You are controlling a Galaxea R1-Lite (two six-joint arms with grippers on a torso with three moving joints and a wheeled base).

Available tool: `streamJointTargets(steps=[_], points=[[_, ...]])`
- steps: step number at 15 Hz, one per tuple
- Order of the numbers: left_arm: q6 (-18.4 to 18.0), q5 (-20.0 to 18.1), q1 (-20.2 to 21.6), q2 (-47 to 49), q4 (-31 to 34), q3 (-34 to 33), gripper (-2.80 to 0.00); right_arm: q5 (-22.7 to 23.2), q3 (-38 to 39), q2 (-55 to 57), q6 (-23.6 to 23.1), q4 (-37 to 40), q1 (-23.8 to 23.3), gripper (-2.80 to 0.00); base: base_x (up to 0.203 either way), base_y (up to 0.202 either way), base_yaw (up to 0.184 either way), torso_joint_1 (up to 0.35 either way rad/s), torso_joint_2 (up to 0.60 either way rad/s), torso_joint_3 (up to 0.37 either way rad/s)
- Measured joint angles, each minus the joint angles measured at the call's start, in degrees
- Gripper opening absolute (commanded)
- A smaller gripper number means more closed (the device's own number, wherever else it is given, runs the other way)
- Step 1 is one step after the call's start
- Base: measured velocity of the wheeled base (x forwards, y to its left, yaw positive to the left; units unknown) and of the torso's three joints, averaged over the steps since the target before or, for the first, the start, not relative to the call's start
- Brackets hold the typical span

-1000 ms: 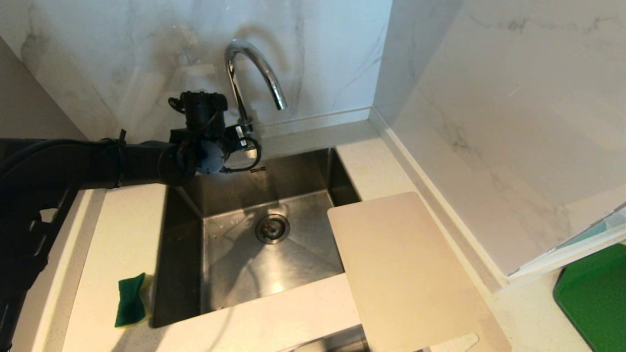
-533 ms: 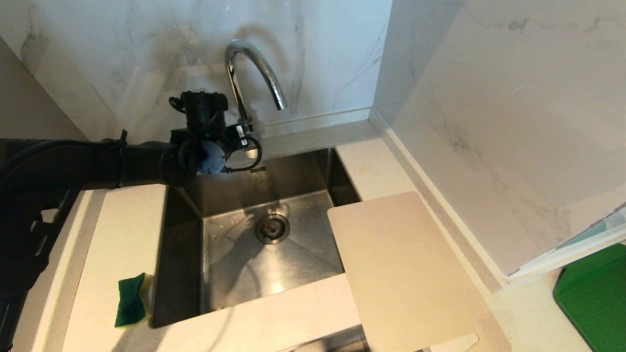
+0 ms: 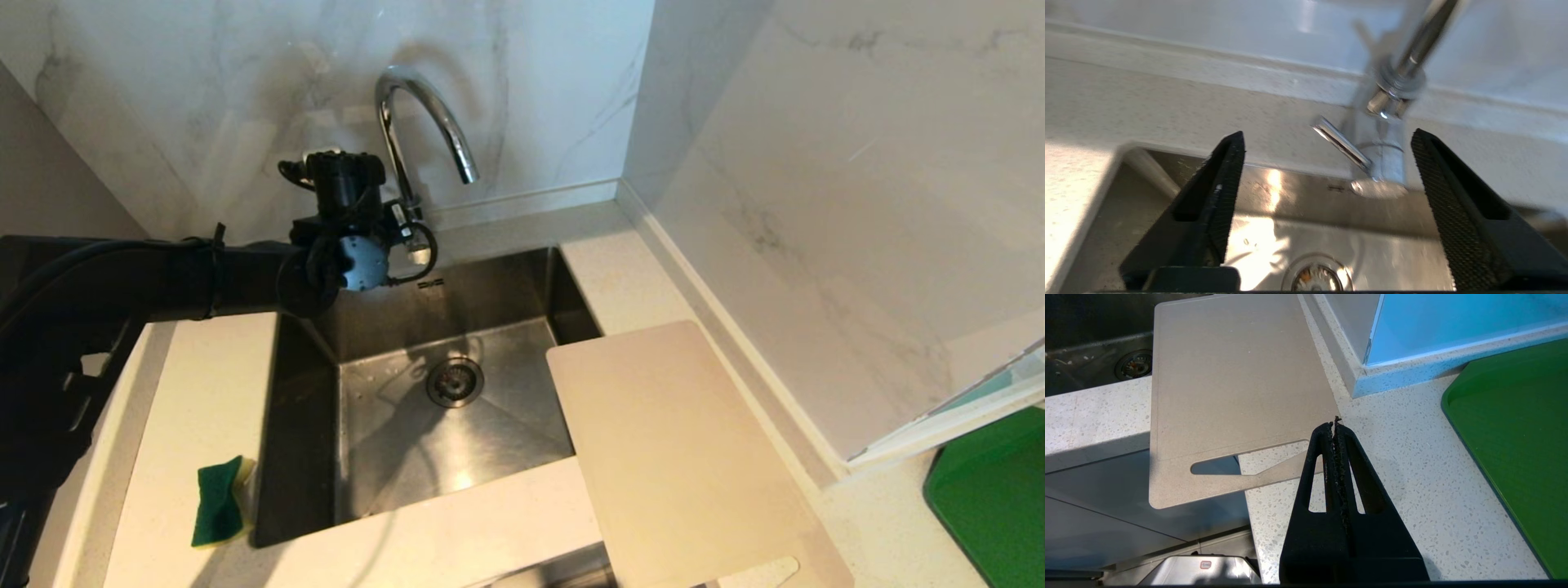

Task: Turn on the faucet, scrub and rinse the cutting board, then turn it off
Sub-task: Turn on the tap

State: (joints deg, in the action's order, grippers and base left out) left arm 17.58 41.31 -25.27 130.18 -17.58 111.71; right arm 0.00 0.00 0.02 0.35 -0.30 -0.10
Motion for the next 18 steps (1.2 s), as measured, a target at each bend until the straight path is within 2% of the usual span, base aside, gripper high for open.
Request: streamJointTargets(steps=[2, 6, 11, 18], points=[[-0.4, 1.6, -0.3, 0.9, -2.0, -0.1, 0.00, 0.0, 0.0, 0.0, 0.0, 0.0, 0.0, -2.80, 0.000, 0.000, 0.000, 0.000, 0.00, 0.000], [-0.3, 2.3, -0.6, 2.0, -7.3, -0.2, 0.00, 0.0, 0.0, 0.0, 0.0, 0.0, 0.0, -2.80, 0.000, 0.000, 0.000, 0.000, 0.00, 0.000], [0.1, 4.1, -0.6, 3.7, -8.5, -0.2, 0.00, 0.0, 0.0, 0.0, 0.0, 0.0, 0.0, -2.80, 0.000, 0.000, 0.000, 0.000, 0.00, 0.000], [-0.2, 3.4, 0.6, 6.0, -8.4, -0.1, 0.00, 0.0, 0.0, 0.0, 0.0, 0.0, 0.0, -2.80, 0.000, 0.000, 0.000, 0.000, 0.00, 0.000]])
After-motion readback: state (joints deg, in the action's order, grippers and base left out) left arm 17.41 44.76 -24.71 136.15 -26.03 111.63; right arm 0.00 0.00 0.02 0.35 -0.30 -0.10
